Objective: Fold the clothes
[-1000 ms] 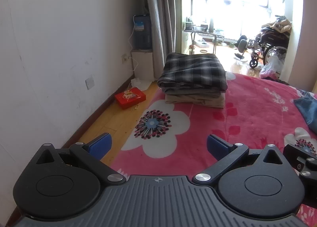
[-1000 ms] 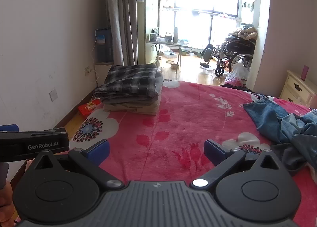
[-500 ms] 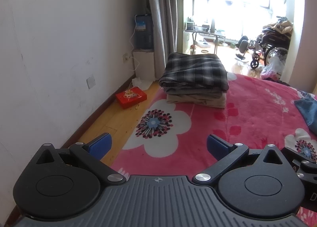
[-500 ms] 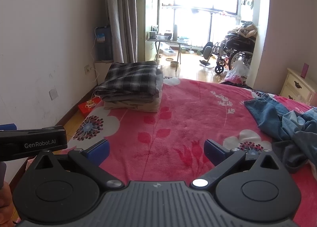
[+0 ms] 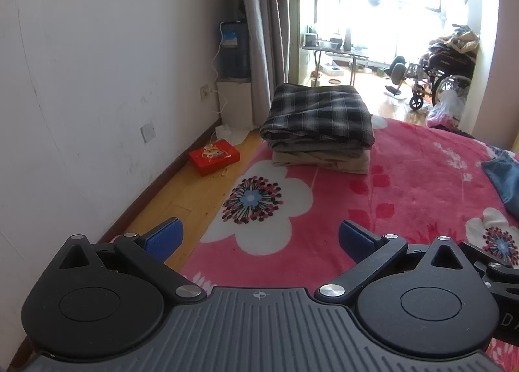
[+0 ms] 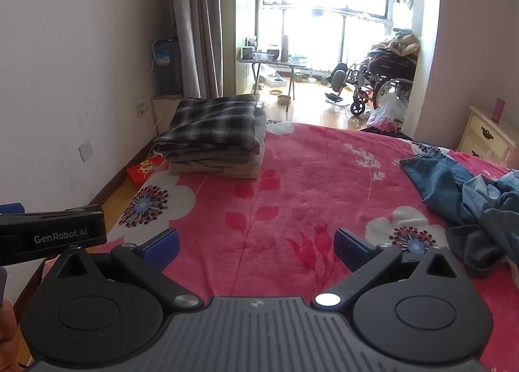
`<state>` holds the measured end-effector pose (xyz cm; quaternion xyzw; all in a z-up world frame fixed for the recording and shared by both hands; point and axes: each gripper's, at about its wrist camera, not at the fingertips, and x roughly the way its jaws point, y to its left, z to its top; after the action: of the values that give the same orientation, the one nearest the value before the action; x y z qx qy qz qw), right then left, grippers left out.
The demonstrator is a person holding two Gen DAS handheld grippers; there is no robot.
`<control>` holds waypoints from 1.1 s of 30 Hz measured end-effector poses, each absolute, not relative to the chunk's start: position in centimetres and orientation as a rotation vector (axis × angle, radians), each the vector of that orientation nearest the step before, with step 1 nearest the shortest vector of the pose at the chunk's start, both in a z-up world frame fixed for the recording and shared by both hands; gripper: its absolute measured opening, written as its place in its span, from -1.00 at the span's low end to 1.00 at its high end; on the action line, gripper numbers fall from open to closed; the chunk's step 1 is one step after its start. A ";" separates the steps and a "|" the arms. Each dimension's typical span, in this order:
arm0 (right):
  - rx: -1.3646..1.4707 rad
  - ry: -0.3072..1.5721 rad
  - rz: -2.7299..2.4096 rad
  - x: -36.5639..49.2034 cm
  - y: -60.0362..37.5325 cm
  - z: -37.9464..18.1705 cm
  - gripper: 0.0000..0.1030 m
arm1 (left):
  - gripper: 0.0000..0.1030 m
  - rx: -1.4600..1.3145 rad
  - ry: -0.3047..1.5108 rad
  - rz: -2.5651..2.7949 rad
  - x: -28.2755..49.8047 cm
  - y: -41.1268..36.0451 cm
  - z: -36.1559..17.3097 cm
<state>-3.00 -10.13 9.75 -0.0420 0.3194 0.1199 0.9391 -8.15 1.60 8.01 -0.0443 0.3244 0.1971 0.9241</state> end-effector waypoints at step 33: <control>-0.087 0.670 0.230 -2.7 -10.0 9.2 1.00 | 1.00 -0.094 0.680 0.410 -8.2 1.9 8.0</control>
<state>-2.71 -10.02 9.21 -0.0424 0.3281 0.1124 0.9370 -8.17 1.87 7.96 -0.0458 0.3309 0.1998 0.9211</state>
